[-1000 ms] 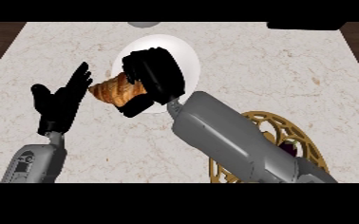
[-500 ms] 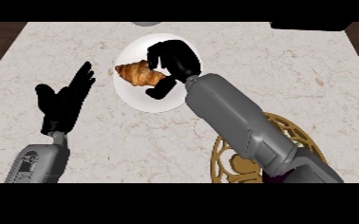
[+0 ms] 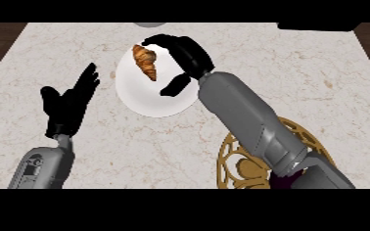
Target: Pick the croissant from the placemat and place it in the plate
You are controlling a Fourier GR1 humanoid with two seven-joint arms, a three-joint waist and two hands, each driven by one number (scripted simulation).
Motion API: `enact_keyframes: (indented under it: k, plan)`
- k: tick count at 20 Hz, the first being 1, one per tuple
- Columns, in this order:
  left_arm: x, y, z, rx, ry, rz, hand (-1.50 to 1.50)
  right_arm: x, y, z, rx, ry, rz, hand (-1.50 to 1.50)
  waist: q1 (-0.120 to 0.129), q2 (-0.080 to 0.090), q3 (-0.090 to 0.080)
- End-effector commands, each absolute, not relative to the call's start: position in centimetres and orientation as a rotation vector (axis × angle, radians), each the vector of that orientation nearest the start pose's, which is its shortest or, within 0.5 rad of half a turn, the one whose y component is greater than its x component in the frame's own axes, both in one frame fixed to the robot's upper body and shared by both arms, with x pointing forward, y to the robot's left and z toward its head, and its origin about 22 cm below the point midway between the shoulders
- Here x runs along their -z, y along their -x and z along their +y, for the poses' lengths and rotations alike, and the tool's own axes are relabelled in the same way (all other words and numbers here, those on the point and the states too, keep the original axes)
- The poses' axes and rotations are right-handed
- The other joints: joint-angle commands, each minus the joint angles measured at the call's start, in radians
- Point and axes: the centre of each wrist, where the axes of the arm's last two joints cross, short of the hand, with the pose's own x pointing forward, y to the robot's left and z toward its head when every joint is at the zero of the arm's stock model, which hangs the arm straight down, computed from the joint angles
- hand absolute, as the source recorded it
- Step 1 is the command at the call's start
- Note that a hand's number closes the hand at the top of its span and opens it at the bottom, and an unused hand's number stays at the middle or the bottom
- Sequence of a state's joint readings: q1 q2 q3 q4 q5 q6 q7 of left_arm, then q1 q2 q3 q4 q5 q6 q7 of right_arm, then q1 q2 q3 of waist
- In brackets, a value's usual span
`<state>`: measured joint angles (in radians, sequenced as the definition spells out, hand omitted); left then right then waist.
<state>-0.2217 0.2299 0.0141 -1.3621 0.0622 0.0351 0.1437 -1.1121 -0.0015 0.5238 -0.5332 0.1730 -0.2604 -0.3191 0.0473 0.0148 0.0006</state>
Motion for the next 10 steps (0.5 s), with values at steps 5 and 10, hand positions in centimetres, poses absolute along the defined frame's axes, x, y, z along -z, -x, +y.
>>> enact_keyframes:
  k: [5,10]
  plan:
    - [-1.5,-28.4,27.7,0.091,-0.166,-1.413,0.0,-11.9,-41.2,-3.0,-0.786,-0.242,-2.075,-1.5,-0.032,-0.014,0.0]
    - [-2.5,-28.7,27.8,0.1,-0.162,-1.406,0.0,-12.0,-41.7,-3.5,-0.718,-0.396,-1.794,-1.5,-0.025,-0.015,0.0]
